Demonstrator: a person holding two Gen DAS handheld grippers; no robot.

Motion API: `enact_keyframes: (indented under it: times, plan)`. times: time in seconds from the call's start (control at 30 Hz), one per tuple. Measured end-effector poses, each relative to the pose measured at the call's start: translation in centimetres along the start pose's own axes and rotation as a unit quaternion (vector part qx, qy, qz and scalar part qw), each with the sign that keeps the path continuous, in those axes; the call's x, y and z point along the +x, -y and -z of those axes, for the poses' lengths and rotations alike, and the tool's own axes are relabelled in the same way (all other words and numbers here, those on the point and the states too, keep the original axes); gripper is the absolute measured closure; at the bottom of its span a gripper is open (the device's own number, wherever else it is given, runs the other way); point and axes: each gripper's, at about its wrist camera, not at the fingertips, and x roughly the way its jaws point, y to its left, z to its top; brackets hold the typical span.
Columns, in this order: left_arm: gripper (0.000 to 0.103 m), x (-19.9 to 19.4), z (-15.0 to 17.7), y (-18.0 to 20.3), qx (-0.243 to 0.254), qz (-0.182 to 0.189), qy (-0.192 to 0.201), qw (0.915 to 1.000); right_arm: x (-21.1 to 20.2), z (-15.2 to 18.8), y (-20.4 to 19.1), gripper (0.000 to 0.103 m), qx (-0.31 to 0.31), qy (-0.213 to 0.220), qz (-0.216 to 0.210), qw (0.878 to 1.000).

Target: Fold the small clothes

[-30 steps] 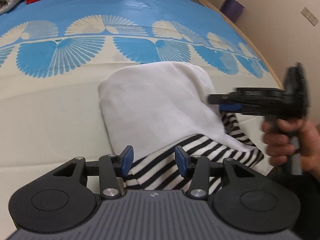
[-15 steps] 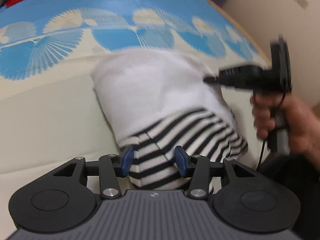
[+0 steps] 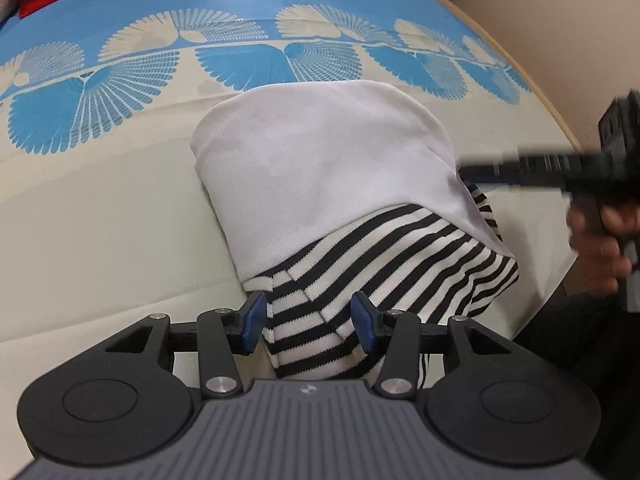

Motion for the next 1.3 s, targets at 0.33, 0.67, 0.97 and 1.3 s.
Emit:
enact_keyframes:
  times: [0.33, 0.67, 0.97, 1.3]
  plan:
    - [0.048, -0.3, 0.4, 1.2, 0.012, -0.013, 0.01, 0.9998, -1.5, 1.9, 0.1, 0.103, -0.063, 0.002, 0.028, 0.998]
    - [0.034, 3.1, 1.7, 2.2, 0.05, -0.028, -0.068, 0.996, -0.1, 3.1, 0.8, 0.103, -0.096, -0.046, 0.096, 0.99]
    - [0.034, 0.1, 0.9, 1.6, 0.032, -0.011, -0.012, 0.9994, -3.2, 2.9, -0.4, 0.08, -0.129, 0.046, 0.072, 0.988]
    - [0.025, 3.7, 1.7, 4.1, 0.094, -0.032, -0.086, 0.9913, 2.2, 6.5, -2.1, 0.074, -0.262, -0.131, 0.082, 0.952]
